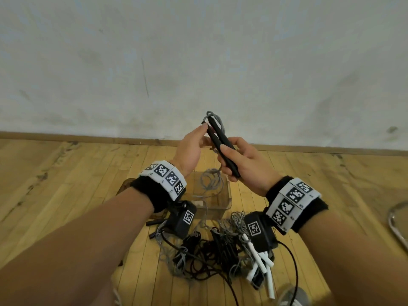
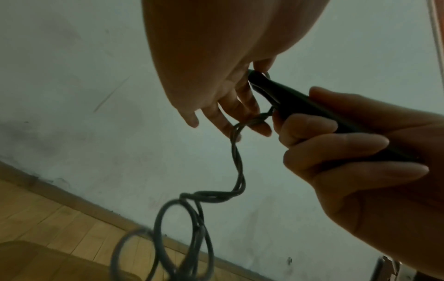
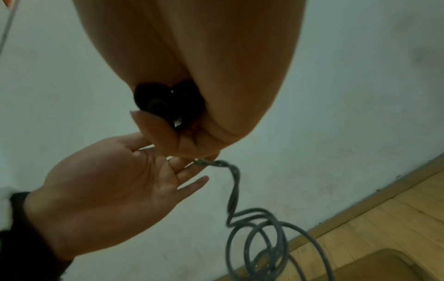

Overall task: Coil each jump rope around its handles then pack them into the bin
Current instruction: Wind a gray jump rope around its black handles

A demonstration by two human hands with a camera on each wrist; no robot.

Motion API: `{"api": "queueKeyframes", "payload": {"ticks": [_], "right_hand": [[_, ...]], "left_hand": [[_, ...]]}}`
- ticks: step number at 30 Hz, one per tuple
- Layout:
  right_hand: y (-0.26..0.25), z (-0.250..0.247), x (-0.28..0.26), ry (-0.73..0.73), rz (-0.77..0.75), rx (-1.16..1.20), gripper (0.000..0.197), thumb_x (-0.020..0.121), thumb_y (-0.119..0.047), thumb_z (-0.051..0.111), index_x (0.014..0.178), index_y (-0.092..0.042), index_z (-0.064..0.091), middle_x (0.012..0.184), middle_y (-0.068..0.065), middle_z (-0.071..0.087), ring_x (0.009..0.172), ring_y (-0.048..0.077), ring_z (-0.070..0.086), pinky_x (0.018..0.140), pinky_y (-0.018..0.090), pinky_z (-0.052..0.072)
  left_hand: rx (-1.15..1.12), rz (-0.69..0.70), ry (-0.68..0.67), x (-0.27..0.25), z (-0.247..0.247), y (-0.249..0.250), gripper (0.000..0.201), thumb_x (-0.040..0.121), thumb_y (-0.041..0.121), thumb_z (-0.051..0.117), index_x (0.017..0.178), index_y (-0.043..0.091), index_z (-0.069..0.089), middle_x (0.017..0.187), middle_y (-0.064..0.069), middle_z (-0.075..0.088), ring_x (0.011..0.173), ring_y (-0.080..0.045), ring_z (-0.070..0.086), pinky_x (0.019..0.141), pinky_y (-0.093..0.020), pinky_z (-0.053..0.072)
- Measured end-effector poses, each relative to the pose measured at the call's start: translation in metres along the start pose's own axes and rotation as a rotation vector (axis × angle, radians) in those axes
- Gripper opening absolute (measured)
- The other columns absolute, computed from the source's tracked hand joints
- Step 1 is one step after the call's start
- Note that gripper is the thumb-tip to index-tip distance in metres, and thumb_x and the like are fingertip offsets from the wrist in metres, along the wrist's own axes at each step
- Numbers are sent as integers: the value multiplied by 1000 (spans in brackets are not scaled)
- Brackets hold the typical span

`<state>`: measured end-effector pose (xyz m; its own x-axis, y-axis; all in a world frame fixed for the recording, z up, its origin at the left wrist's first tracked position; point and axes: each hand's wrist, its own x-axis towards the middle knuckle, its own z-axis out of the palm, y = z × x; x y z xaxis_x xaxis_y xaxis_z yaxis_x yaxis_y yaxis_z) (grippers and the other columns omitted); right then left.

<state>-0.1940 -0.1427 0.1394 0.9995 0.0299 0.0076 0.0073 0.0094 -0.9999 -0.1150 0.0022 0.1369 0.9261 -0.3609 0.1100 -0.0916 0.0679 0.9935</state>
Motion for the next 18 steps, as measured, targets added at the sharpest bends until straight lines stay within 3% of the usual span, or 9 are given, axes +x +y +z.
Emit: {"api": "queueKeyframes", "payload": {"ticks": [2, 4, 6, 9, 12, 15, 18], "right_hand": [[0, -2, 1, 31, -7, -41, 37, 105, -21, 52, 136, -9, 36, 72, -1, 56, 56, 13, 48, 47, 24, 40], [0, -4, 1, 50, -29, -97, 39, 105, -20, 53, 141, -15, 37, 73, 2, 55, 57, 14, 49, 48, 26, 41], [2, -7, 2, 31, -66, -186, 38, 106, -19, 50, 144, -18, 43, 75, 5, 52, 58, 14, 50, 49, 27, 42], [7, -16, 5, 37, -114, -361, 31, 107, -19, 50, 138, -17, 52, 71, 0, 52, 56, 11, 50, 50, 27, 43], [10, -25, 11, 106, -160, -584, 26, 105, -22, 53, 131, -20, 56, 70, -9, 55, 54, 5, 49, 54, 26, 42], [14, -30, 14, 174, -194, -807, 29, 104, -25, 54, 132, -22, 56, 78, -11, 59, 61, 2, 53, 58, 21, 39], [21, -34, 14, 176, -204, -1017, 31, 103, -28, 53, 133, -21, 56, 80, -11, 59, 67, 6, 55, 59, 27, 40]], "left_hand": [[90, 13, 0, 3, 0, -1, 47, 111, 32, 33, 112, 4, 71, 96, -18, 76, 91, -30, 71, 89, -37, 53], [80, -19, -8, 4, 2, 0, 45, 111, 32, 37, 107, 2, 70, 73, -11, 65, 66, -27, 62, 72, -33, 56], [107, -30, -7, 4, 2, -1, 45, 110, 33, 41, 109, -1, 70, 62, -1, 48, 50, -14, 43, 56, -25, 48], [179, -30, -47, 4, -1, -7, 36, 108, 31, 49, 109, 5, 74, 56, 3, 36, 46, -11, 33, 50, -25, 35], [286, -51, -82, 1, -1, -9, 25, 104, 28, 57, 112, 12, 75, 54, 8, 51, 46, -10, 46, 54, -26, 42], [378, -84, -114, -2, -1, -9, 18, 100, 22, 65, 110, 8, 70, 70, 3, 72, 55, -6, 65, 55, -17, 50], [481, -99, -158, -5, -2, -9, 19, 99, 22, 66, 103, 4, 70, 72, -1, 75, 58, -3, 68, 57, -15, 49]]}}
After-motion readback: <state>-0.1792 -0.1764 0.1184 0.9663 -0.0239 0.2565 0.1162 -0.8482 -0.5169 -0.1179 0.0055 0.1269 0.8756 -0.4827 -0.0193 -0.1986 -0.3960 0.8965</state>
